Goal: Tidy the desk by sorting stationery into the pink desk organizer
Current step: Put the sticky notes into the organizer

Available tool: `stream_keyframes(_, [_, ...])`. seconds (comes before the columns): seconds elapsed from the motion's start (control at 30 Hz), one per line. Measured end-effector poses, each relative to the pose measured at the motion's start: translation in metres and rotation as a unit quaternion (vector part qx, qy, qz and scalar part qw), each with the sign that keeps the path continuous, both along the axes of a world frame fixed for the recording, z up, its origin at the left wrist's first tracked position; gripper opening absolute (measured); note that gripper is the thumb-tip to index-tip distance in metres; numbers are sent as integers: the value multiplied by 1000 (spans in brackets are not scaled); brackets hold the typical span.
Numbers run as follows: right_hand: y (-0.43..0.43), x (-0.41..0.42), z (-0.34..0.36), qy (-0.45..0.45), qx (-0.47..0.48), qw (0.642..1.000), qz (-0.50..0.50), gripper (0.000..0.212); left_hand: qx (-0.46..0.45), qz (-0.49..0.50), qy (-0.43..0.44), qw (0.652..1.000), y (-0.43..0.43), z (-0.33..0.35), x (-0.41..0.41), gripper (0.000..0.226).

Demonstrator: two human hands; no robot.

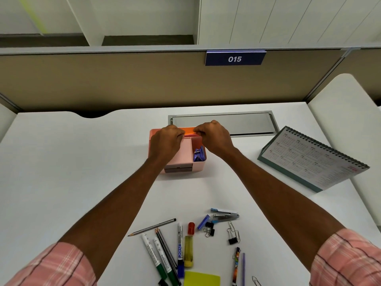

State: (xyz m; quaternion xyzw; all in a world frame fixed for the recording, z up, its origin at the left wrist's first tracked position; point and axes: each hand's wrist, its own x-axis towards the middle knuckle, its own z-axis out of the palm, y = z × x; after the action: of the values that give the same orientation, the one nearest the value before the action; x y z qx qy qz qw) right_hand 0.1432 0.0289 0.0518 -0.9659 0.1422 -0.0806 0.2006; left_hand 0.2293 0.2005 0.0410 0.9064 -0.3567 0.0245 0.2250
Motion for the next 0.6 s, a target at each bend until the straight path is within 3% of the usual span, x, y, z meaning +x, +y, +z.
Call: stream_keyframes(0.6, [26,-40,13,-44,8,999,-24,22,-71,2,8,997,13,18,-40,25])
